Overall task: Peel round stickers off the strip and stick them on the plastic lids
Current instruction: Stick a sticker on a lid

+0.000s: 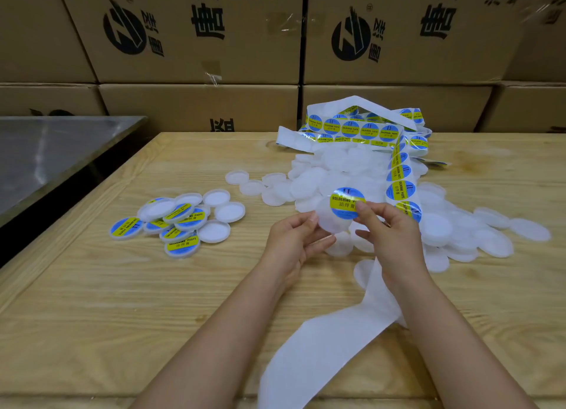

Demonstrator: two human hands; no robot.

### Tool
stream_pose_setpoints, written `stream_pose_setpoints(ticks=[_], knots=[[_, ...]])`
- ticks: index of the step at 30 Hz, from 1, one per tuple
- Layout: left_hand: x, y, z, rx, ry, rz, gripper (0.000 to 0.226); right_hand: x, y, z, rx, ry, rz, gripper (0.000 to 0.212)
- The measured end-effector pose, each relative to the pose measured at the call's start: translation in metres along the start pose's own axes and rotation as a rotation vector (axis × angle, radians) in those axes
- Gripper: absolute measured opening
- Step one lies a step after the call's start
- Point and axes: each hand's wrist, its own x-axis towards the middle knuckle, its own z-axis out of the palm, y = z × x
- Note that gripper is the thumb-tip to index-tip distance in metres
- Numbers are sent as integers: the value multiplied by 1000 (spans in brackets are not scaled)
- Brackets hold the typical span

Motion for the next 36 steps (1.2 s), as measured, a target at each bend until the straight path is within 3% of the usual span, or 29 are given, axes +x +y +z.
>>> stream_pose_setpoints(ticks=[6, 16, 23, 36], knots=[[-1, 2, 0, 0, -15, 0, 16, 2, 0, -4, -64, -77, 56, 16], [-1, 3, 0, -68, 44, -27, 14, -1, -7, -6, -1, -66, 74, 17], [-3, 3, 2, -68, 12, -35, 29, -3, -3, -2, -84, -101, 81, 18], [-4, 4, 2, -101, -3, -52, 31, -3, -4, -2, -125, -91, 39, 17]])
